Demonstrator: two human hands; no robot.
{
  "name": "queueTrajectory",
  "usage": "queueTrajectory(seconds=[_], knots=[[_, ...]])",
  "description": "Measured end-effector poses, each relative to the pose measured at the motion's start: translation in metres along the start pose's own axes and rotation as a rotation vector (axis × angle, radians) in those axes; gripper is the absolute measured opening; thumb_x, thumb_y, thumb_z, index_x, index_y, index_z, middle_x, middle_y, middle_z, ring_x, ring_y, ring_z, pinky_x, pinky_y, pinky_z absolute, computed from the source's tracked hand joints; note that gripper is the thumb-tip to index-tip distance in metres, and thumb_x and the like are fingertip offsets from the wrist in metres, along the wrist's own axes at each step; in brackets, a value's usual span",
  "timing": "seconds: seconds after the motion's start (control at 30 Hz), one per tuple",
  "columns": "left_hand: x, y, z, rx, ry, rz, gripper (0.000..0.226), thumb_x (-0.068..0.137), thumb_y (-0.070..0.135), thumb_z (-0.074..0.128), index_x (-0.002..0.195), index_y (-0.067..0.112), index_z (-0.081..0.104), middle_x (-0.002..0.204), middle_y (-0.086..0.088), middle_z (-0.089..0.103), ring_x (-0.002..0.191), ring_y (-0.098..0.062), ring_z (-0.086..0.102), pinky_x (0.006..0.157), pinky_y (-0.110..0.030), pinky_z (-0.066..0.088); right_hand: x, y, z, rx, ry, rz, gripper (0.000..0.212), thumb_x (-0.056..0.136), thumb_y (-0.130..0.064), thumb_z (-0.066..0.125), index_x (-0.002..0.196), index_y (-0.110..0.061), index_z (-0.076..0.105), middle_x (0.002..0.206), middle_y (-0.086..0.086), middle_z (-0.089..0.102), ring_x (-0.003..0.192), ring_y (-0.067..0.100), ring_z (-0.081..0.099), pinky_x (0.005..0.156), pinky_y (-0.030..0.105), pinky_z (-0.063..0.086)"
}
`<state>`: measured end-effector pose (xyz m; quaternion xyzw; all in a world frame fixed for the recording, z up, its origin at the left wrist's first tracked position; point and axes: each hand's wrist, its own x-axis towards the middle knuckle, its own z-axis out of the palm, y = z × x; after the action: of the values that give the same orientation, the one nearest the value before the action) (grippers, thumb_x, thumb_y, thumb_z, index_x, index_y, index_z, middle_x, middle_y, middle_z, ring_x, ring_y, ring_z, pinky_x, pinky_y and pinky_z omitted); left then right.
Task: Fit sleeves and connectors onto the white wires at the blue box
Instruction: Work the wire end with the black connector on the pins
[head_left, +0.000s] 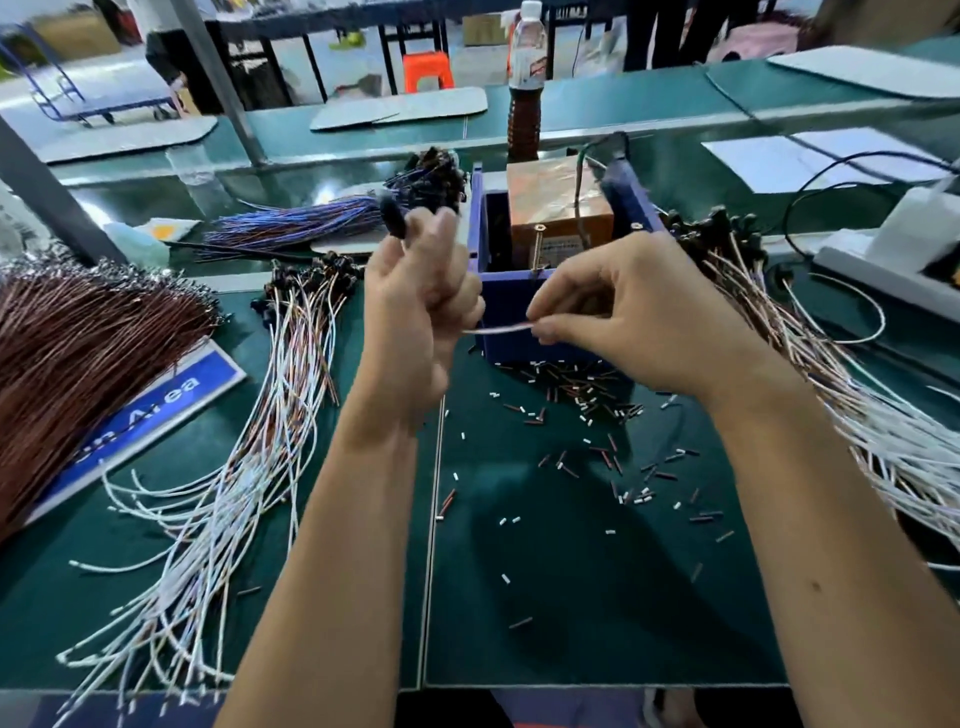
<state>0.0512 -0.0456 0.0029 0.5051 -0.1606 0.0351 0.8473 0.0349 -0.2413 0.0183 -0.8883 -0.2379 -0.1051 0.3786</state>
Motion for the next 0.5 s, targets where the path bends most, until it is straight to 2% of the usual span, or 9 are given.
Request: queueTrajectory(seconds=[0.1, 0.17, 0.27, 0.33, 0.4, 0.5], knots=[[-0.005, -0.011, -0.011, 0.229, -0.076, -0.034, 0.032, 0.092, 0.015, 0.062, 0.073, 0.018, 0.035, 0.057, 0.004, 0.025, 0.048, -0.012, 0.018, 0.05, -0.033, 0.011, -0.01, 0.007, 0.016, -0.043, 0.02, -0.021, 0.01, 0.083, -0.013, 0.088, 0.09, -0.018, 0.084, 0.076, -0.012, 0.076, 0.072, 0.0, 0.071, 0.072, 0.013, 0.052], [-0.01, -0.017, -0.014, 0.454, -0.099, -0.01, 0.022, 0.088, 0.015, 0.065, 0.076, 0.015, 0.047, 0.058, 0.005, 0.037, 0.051, -0.012, 0.028, 0.051, -0.028, 0.021, -0.018, 0.011, 0.024, -0.052, 0.049, -0.03, 0.01, 0.084, -0.013, 0.087, 0.092, -0.017, 0.083, 0.08, -0.011, 0.077, 0.075, 0.0, 0.071, 0.075, 0.018, 0.054], [-0.018, -0.025, -0.011, 0.685, -0.21, 0.028, 0.011, 0.082, 0.001, 0.062, 0.082, 0.011, 0.057, 0.07, -0.001, 0.051, 0.059, -0.015, 0.041, 0.057, -0.027, 0.032, -0.023, 0.018, 0.029, -0.042, 0.126, -0.053, 0.009, 0.084, -0.014, 0.087, 0.092, -0.017, 0.083, 0.081, -0.011, 0.077, 0.076, -0.002, 0.071, 0.075, 0.018, 0.054], [-0.021, -0.029, -0.009, 0.776, -0.266, 0.049, 0.018, 0.075, -0.005, 0.053, 0.088, 0.006, 0.059, 0.064, 0.013, 0.048, 0.053, -0.013, 0.037, 0.053, -0.024, 0.03, -0.025, 0.021, 0.028, -0.045, 0.159, -0.053, 0.01, 0.083, -0.014, 0.088, 0.091, -0.017, 0.082, 0.08, -0.011, 0.076, 0.075, -0.003, 0.07, 0.074, 0.014, 0.052], [-0.021, -0.031, -0.01, 0.834, -0.289, 0.103, 0.028, 0.071, -0.005, 0.048, 0.093, 0.007, 0.06, 0.057, 0.015, 0.043, 0.048, -0.008, 0.032, 0.05, -0.017, 0.028, -0.026, 0.024, 0.025, -0.037, 0.166, -0.04, 0.01, 0.082, -0.014, 0.089, 0.089, -0.017, 0.082, 0.079, -0.011, 0.076, 0.076, -0.004, 0.07, 0.074, 0.012, 0.051], [-0.019, -0.036, -0.01, 0.914, -0.321, 0.119, 0.026, 0.077, -0.001, 0.063, 0.096, 0.016, 0.062, 0.055, 0.009, 0.042, 0.046, -0.008, 0.034, 0.05, -0.018, 0.029, -0.026, 0.028, 0.019, -0.011, 0.152, -0.053, 0.01, 0.085, -0.009, 0.086, 0.093, -0.014, 0.082, 0.085, -0.009, 0.078, 0.082, -0.002, 0.073, 0.079, 0.02, 0.057]])
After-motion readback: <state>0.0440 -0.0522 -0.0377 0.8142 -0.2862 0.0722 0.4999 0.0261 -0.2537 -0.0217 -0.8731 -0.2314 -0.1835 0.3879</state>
